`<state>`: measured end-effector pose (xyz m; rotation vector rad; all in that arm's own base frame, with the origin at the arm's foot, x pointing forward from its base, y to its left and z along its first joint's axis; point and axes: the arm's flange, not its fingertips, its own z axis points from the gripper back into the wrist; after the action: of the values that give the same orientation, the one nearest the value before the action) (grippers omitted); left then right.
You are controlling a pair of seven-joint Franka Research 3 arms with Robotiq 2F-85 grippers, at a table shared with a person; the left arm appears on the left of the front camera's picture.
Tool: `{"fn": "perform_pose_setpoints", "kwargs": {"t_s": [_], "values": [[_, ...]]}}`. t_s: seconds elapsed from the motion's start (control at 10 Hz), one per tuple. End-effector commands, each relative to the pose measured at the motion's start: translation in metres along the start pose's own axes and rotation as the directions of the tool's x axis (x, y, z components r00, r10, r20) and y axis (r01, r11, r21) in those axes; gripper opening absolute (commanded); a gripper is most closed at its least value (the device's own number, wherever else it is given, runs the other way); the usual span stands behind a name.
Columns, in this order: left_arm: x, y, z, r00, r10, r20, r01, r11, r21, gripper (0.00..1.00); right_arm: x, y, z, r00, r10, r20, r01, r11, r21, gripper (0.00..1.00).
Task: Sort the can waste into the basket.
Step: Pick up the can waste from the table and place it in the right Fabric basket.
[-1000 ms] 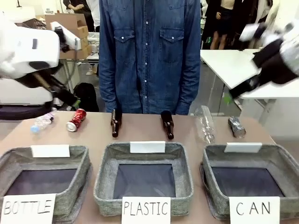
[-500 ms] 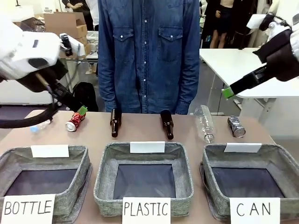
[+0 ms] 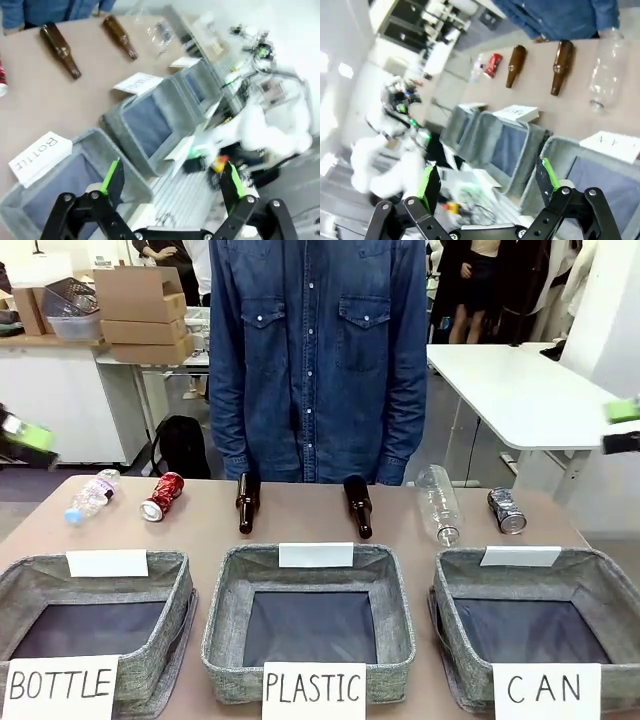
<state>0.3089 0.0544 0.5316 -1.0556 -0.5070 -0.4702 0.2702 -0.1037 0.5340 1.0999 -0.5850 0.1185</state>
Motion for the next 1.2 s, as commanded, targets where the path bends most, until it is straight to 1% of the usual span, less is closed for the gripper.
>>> {"fn": "perform_pose_setpoints", "kwargs": {"t_s": [0.0, 0.1, 0.2, 0.3, 1.1], "values": [[-0.016, 0.006, 0.007, 0.966, 0.081, 0.245, -0.063, 0.995, -0.082, 1.0, -0.026, -0.018, 0.002, 0.979, -0.163, 0.118, 0.16, 0.986, 0.034, 1.0], [-0.019, 0.011, 0.01, 0.941, 0.125, 0.315, -0.099, 0.99, -0.097, 1.0, -0.027, -0.023, 0.005, 0.975, -0.168, 0.146, 0.162, 0.986, 0.048, 1.0], [-0.015, 0.017, 0.008, 0.924, 0.222, 0.311, -0.229, 0.973, -0.016, 1.0, -0.026, -0.022, 0.004, 0.972, -0.148, 0.181, 0.154, 0.988, -0.019, 1.0], [-0.015, 0.011, 0.03, 0.963, 0.136, 0.233, -0.115, 0.988, -0.099, 1.0, -0.007, -0.029, 0.03, 0.979, -0.169, 0.112, 0.166, 0.985, 0.043, 1.0], [-0.015, 0.011, 0.03, 0.963, 0.136, 0.233, -0.115, 0.988, -0.099, 1.0, -0.007, -0.029, 0.03, 0.979, -0.169, 0.112, 0.166, 0.985, 0.043, 1.0]]}}
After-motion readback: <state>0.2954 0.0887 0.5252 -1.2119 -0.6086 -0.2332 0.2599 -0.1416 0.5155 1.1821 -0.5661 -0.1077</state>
